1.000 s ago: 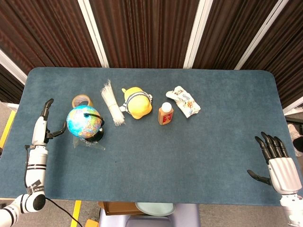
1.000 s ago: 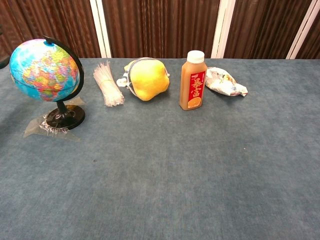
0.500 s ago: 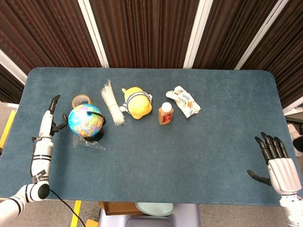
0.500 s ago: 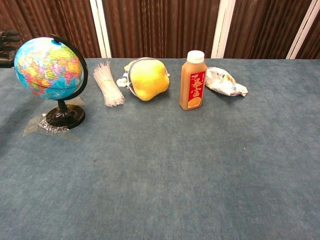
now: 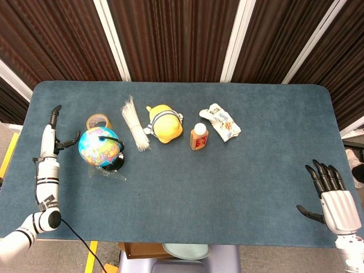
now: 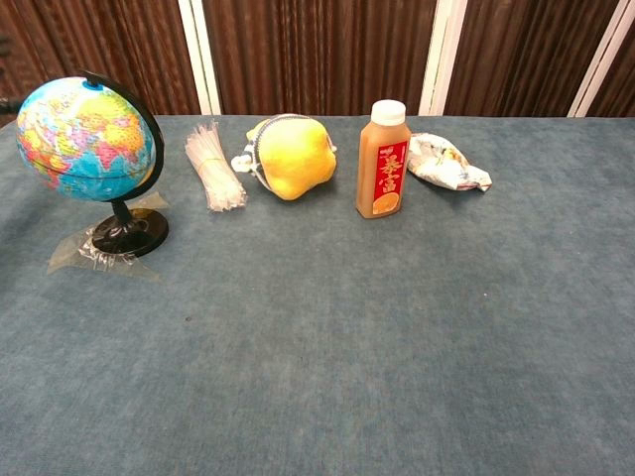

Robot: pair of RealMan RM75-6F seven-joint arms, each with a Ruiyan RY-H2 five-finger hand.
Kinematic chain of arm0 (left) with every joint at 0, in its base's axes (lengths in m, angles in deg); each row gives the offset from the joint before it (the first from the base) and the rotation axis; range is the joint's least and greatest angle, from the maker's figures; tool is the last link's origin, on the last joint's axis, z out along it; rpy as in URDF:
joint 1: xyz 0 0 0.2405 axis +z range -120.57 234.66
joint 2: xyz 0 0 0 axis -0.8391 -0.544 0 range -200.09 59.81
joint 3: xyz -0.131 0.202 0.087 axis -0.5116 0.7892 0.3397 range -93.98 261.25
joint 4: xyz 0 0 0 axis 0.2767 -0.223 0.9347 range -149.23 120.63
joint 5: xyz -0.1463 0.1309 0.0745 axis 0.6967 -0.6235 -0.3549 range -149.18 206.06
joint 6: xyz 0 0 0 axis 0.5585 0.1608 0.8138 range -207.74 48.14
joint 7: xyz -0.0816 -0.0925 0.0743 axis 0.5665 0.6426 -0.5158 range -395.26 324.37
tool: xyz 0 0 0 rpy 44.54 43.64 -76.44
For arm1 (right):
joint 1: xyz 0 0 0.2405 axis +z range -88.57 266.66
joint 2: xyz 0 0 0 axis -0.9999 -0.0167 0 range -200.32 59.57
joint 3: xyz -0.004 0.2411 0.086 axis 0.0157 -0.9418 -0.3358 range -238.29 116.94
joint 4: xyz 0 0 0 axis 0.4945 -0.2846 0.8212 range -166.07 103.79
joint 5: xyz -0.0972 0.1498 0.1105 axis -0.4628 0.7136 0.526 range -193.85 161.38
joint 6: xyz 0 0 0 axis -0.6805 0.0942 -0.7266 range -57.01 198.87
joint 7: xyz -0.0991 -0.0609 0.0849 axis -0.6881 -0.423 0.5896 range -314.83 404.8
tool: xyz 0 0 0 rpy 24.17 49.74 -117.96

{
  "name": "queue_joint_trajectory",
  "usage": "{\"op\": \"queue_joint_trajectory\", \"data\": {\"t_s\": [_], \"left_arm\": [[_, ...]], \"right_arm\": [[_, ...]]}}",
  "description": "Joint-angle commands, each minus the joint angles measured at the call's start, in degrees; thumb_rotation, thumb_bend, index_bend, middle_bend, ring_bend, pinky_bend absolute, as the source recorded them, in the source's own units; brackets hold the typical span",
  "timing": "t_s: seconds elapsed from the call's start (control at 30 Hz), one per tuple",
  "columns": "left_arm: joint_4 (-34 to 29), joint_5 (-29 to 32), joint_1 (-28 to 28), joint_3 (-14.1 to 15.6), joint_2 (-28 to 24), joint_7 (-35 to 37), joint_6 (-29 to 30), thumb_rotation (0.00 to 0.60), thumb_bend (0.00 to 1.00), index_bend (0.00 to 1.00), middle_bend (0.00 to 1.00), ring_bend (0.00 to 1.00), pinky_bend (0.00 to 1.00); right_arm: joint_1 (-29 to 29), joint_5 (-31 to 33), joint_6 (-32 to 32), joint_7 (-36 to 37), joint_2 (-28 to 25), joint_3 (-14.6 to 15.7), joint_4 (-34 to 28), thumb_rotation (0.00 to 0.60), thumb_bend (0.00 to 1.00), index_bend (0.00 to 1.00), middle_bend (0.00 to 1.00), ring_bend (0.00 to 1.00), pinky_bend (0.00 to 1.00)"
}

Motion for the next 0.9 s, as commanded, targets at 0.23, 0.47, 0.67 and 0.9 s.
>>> {"op": "queue_joint_trajectory", "data": {"t_s": [0.23,0.47,0.67,0.9], "left_arm": [[-8.02,-3.2,4.59,0.32,-5.07,5.36,5.78,0.6,0.35,0.0,0.0,0.0,0.0],[-21.72,-10.12,10.18,6.04,-12.08,5.87,10.1,0.503,0.28,0.0,0.0,0.0,0.0],[-27.3,-13.61,11.25,9.82,-14.34,2.55,10.49,0.475,0.28,0.0,0.0,0.0,0.0],[-26.78,-14.06,11.16,10.47,-12.39,-1.48,12.21,0.593,0.28,0.0,0.0,0.0,0.0]], "right_arm": [[-0.12,-0.65,-0.41,0.3,-0.1,0.22,-0.06,0.6,0.18,0.0,0.0,0.0,0.0],[-0.02,-1.17,-0.12,0.62,-0.08,0.58,-0.03,0.6,0.18,0.0,0.0,0.0,0.0],[-0.09,-1.83,-0.46,1.32,-0.28,0.86,0.03,0.6,0.18,0.0,0.0,0.0,0.0],[-0.22,-2.15,-0.98,2.5,-0.63,0.91,0.05,0.6,0.18,0.0,0.0,0.0,0.0]]}}
